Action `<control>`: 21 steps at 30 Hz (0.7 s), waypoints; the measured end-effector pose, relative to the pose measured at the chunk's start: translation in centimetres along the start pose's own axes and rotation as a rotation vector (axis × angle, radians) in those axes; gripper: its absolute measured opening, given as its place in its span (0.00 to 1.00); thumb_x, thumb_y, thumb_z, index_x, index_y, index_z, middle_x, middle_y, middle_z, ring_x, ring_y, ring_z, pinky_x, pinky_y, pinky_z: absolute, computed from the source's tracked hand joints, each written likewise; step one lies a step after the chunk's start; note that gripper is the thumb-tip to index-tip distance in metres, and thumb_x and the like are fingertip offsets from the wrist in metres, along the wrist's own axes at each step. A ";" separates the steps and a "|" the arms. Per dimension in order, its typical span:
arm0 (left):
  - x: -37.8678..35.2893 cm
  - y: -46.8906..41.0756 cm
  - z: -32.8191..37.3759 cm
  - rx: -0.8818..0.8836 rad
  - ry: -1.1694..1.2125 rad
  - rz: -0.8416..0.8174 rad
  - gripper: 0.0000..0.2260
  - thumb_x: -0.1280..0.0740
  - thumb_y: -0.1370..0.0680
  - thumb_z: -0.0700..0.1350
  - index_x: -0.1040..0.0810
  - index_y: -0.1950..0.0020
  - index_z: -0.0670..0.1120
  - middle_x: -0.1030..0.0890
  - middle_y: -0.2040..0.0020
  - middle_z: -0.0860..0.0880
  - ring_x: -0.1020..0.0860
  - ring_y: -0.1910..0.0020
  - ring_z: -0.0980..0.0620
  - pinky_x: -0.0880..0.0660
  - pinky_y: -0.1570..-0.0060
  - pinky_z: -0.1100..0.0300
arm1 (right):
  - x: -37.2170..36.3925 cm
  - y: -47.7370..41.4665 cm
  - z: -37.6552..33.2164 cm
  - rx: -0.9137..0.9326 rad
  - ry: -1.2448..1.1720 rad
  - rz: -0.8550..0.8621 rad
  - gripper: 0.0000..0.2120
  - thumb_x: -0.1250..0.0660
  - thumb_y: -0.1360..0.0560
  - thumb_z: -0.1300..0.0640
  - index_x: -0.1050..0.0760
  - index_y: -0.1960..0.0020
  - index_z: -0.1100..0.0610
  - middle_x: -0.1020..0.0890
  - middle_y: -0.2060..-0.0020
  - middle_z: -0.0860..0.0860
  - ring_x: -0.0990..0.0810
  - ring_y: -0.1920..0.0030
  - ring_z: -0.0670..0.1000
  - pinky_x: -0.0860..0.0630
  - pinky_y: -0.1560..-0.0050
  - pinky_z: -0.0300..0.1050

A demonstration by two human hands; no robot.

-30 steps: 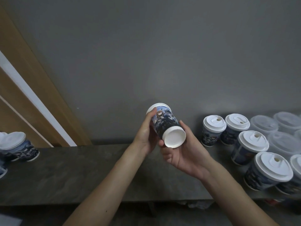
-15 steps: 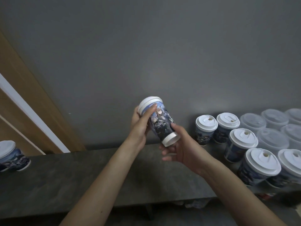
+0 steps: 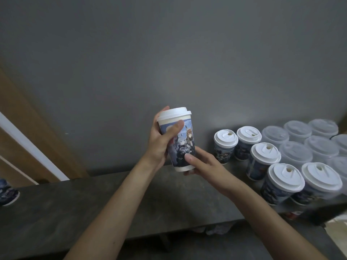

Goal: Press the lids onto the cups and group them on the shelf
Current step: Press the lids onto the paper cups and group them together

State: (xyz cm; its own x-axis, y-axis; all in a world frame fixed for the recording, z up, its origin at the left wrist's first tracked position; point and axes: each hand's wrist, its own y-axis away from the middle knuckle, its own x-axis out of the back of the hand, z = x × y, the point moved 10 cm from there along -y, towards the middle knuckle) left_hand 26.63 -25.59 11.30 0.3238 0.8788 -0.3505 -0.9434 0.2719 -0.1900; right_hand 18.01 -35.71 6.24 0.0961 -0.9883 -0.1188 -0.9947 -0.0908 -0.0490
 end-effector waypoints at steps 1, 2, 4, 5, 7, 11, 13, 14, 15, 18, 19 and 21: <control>0.3 0.0 -0.2 0.024 0.019 0.015 0.38 0.18 0.40 0.50 0.28 0.33 0.45 0.19 0.41 0.40 0.18 0.44 0.41 0.18 0.46 0.45 | -0.3 0.1 0.0 -0.021 -0.002 -0.025 0.22 0.33 0.21 0.50 0.25 0.30 0.57 0.17 0.37 0.56 0.17 0.40 0.54 0.19 0.45 0.49; 0.6 0.0 -0.1 0.013 0.001 0.048 0.36 0.19 0.39 0.50 0.27 0.34 0.44 0.19 0.43 0.40 0.18 0.45 0.39 0.18 0.46 0.42 | -0.4 0.2 0.0 -0.038 -0.005 -0.026 0.22 0.33 0.20 0.48 0.26 0.30 0.55 0.16 0.37 0.54 0.17 0.39 0.55 0.18 0.43 0.51; 0.8 0.2 -0.1 -0.030 -0.048 0.091 0.34 0.20 0.38 0.50 0.28 0.35 0.45 0.19 0.43 0.41 0.18 0.45 0.39 0.19 0.43 0.39 | -0.4 0.2 0.2 -0.064 0.018 0.026 0.23 0.31 0.21 0.43 0.27 0.30 0.52 0.16 0.38 0.51 0.18 0.37 0.54 0.18 0.40 0.54; 0.6 0.2 -0.3 -0.034 -0.055 0.077 0.35 0.19 0.37 0.50 0.28 0.34 0.45 0.19 0.42 0.42 0.18 0.45 0.41 0.20 0.42 0.40 | -0.2 0.1 0.3 -0.064 0.041 0.071 0.25 0.32 0.23 0.42 0.27 0.30 0.52 0.16 0.38 0.51 0.18 0.37 0.54 0.18 0.39 0.54; -0.1 0.3 -0.8 0.014 -0.008 0.020 0.40 0.17 0.39 0.52 0.29 0.32 0.44 0.19 0.41 0.41 0.18 0.45 0.42 0.19 0.43 0.43 | -0.1 0.0 0.3 -0.041 0.046 0.124 0.25 0.31 0.22 0.43 0.28 0.31 0.55 0.17 0.37 0.54 0.18 0.37 0.54 0.18 0.40 0.50; -0.1 -0.1 -1.0 0.125 0.102 0.016 0.50 0.15 0.42 0.60 0.29 0.31 0.34 0.21 0.41 0.32 0.21 0.45 0.37 0.21 0.41 0.38 | -1.5 -0.3 0.2 -0.100 -0.243 0.007 0.26 0.36 0.21 0.45 0.26 0.29 0.59 0.16 0.40 0.56 0.16 0.45 0.53 0.18 0.49 0.51; 0.7 -0.2 -0.1 0.030 -0.012 0.112 0.42 0.17 0.39 0.57 0.27 0.33 0.36 0.19 0.42 0.35 0.18 0.47 0.40 0.21 0.42 0.37 | -0.7 -0.5 0.4 -0.089 -0.276 0.074 0.28 0.32 0.22 0.44 0.29 0.28 0.59 0.18 0.38 0.56 0.16 0.44 0.54 0.18 0.47 0.54; 0.9 -0.1 0.4 -0.028 -0.074 0.153 0.38 0.19 0.37 0.56 0.26 0.34 0.39 0.19 0.42 0.37 0.17 0.48 0.43 0.19 0.45 0.41 | 0.0 -0.5 0.5 -0.075 -0.235 0.136 0.29 0.29 0.23 0.43 0.30 0.29 0.58 0.19 0.37 0.57 0.15 0.43 0.55 0.17 0.44 0.56; 0.9 -0.1 0.7 -0.062 -0.108 0.172 0.36 0.20 0.36 0.56 0.26 0.35 0.41 0.19 0.41 0.39 0.17 0.47 0.46 0.18 0.48 0.47 | 0.6 -0.4 0.4 -0.062 -0.175 0.183 0.30 0.27 0.24 0.42 0.30 0.30 0.57 0.19 0.37 0.57 0.15 0.42 0.55 0.17 0.42 0.57; -0.1 -0.5 0.3 0.008 -0.011 0.072 0.41 0.18 0.37 0.57 0.28 0.32 0.38 0.19 0.40 0.38 0.17 0.46 0.44 0.19 0.46 0.47 | 0.2 -0.4 0.2 -0.057 -0.242 0.160 0.26 0.30 0.22 0.43 0.27 0.33 0.61 0.16 0.44 0.58 0.15 0.49 0.56 0.16 0.49 0.53; -0.4 -0.7 0.1 0.051 0.046 0.027 0.44 0.17 0.38 0.58 0.28 0.31 0.35 0.19 0.41 0.36 0.17 0.47 0.42 0.19 0.45 0.45 | -0.5 -0.4 0.0 -0.085 -0.318 0.110 0.27 0.33 0.22 0.42 0.25 0.34 0.62 0.17 0.48 0.59 0.16 0.54 0.55 0.17 0.54 0.50; -0.3 -0.8 -0.1 0.091 0.065 0.017 0.45 0.17 0.38 0.57 0.28 0.32 0.33 0.18 0.45 0.37 0.17 0.50 0.42 0.19 0.47 0.45 | -1.7 -0.2 -0.3 -0.142 -0.381 0.015 0.30 0.37 0.22 0.38 0.25 0.34 0.62 0.18 0.51 0.61 0.19 0.61 0.55 0.19 0.58 0.47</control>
State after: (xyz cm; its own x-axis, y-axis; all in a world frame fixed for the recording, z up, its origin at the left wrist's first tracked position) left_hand 27.33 -26.13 11.48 0.3087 0.8573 -0.4120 -0.9505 0.2941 -0.1003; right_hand 18.08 -34.07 6.72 0.0617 -0.8756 -0.4790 -0.9888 -0.1189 0.0901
